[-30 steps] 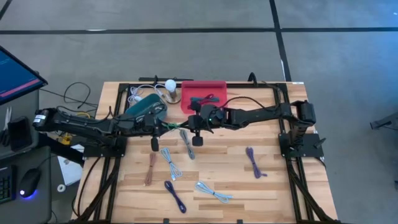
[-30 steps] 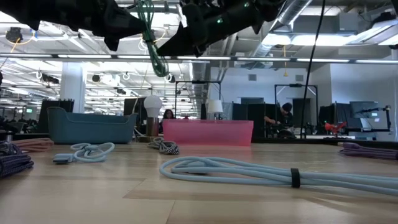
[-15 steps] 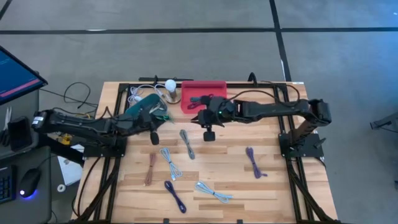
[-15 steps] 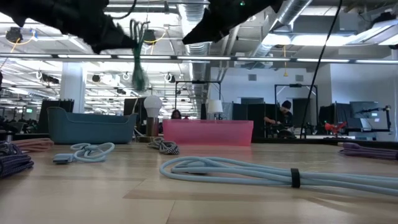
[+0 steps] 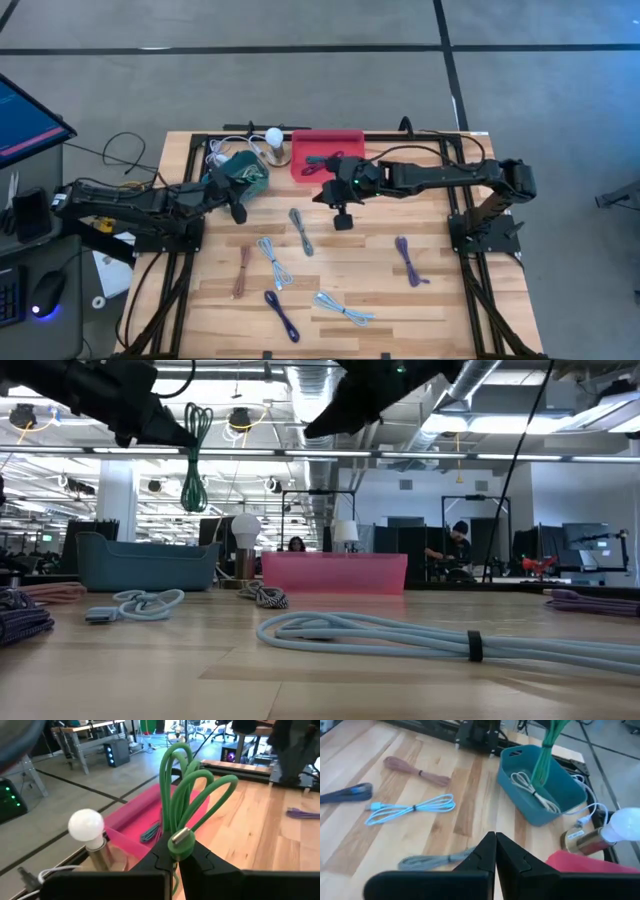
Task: Pick & Place USB Port
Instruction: Put the green USB cable into the blue bin
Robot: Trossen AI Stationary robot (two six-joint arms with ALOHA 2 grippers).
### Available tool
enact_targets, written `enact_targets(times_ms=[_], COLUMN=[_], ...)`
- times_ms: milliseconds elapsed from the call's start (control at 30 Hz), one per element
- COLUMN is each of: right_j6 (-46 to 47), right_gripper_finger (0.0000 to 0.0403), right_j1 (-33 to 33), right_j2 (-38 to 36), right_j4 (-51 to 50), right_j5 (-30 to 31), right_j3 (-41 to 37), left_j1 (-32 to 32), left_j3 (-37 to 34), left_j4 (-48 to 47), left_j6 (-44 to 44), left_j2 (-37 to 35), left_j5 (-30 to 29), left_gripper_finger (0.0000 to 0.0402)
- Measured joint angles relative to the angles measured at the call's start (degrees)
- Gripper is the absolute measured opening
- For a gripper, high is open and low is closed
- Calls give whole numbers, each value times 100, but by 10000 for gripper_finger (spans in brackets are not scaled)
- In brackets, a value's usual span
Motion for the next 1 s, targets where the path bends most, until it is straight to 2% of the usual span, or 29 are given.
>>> enact_targets(times_ms=[333,500,767,1000], right_j6=[352,510,667,817], right_gripper_finger=[1,1,1,1], right_j1=[-37,60,294,490], right_j2=[-1350,-2202,-3385,-4012], right_j4=[777,746,728,557], right_j5=[83,96,104,120], right_j3=[-1470,-2038,-2646,-2817], left_j1=[69,333,824,1371], left_j3=[7,7,5,4], left_j4=[-710,-1453,-2174,-2293], left_j6=[-311,-1081,-2143,-2510], left_j2=[-241,-191,74,573], left_j5=[-682,-765,-690,20], left_gripper_finger=[9,9,9,6])
